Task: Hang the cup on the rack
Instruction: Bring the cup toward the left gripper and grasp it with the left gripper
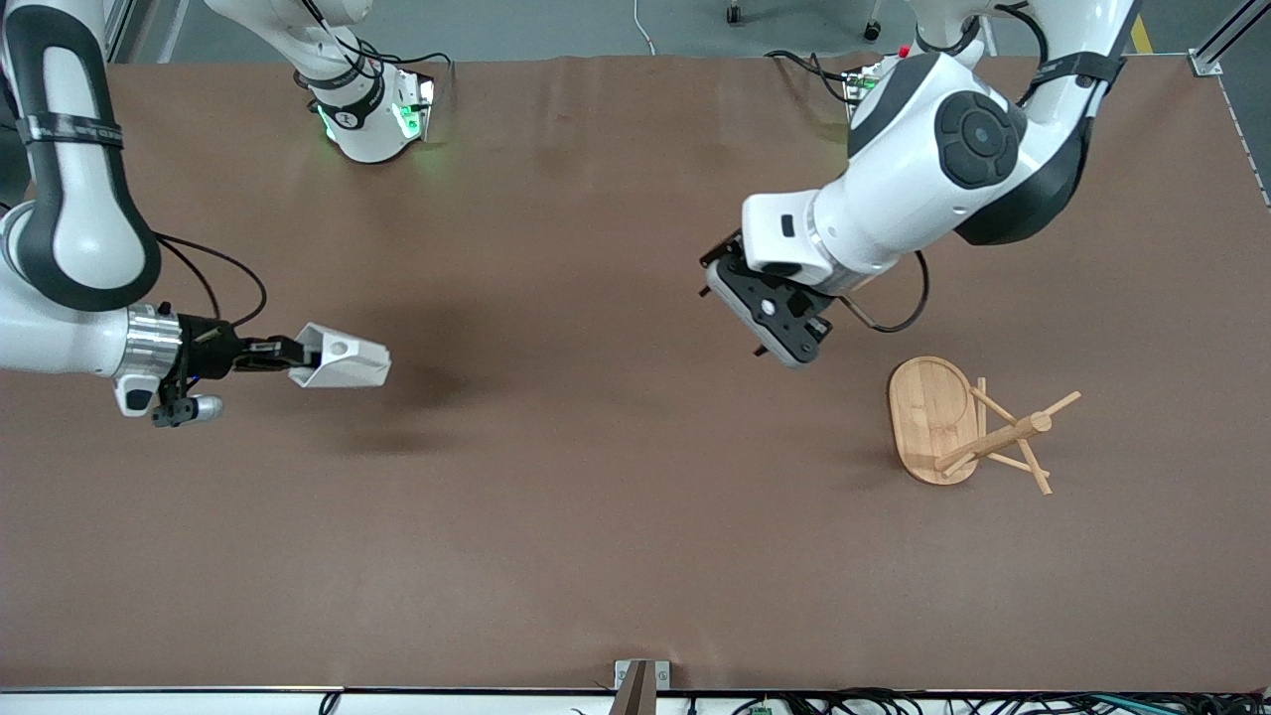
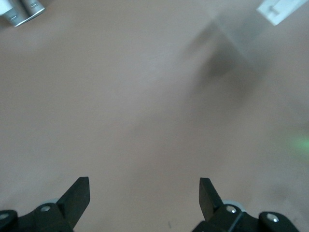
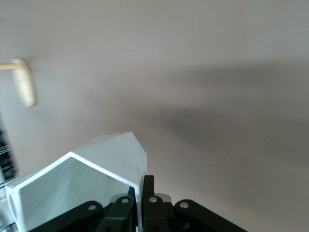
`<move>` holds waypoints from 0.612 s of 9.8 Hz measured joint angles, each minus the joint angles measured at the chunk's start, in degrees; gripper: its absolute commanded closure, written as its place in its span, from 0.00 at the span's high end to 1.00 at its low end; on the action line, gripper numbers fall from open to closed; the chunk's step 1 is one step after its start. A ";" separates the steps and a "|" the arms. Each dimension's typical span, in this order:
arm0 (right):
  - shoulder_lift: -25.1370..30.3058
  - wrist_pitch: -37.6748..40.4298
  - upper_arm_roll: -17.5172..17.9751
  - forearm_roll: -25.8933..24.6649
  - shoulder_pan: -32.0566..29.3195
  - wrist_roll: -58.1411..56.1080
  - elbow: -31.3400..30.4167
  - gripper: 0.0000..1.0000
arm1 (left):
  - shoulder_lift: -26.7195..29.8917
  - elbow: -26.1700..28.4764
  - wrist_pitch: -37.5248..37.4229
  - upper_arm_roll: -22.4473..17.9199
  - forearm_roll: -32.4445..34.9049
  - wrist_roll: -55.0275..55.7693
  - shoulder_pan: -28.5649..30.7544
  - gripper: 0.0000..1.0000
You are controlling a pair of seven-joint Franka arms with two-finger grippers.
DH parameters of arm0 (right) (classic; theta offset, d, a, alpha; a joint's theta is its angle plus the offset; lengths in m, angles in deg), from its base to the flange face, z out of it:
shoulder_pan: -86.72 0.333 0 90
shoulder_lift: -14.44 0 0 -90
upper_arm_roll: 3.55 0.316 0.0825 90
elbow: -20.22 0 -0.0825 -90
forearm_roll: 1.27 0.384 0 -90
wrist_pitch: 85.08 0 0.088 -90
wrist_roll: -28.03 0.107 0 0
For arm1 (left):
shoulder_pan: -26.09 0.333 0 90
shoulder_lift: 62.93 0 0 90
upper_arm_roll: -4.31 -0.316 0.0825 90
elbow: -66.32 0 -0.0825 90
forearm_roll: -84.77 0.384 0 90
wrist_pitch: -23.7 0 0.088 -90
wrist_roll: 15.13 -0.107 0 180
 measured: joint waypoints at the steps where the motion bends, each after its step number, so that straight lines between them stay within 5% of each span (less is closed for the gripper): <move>1: 0.24 4.35 0.06 5.91 0.24 -0.24 -0.07 0.00 | -0.51 0.00 0.55 0.79 -2.54 -5.10 -0.03 0.99; 4: 0.23 10.74 1.54 22.03 2.88 -0.27 -2.86 0.00 | -2.80 -0.05 1.40 1.28 -8.56 -21.86 0.10 0.92; 6: 0.16 9.25 6.18 29.34 3.87 -0.27 -5.87 0.00 | -2.91 -0.97 1.56 2.85 -8.58 -23.13 -1.91 0.89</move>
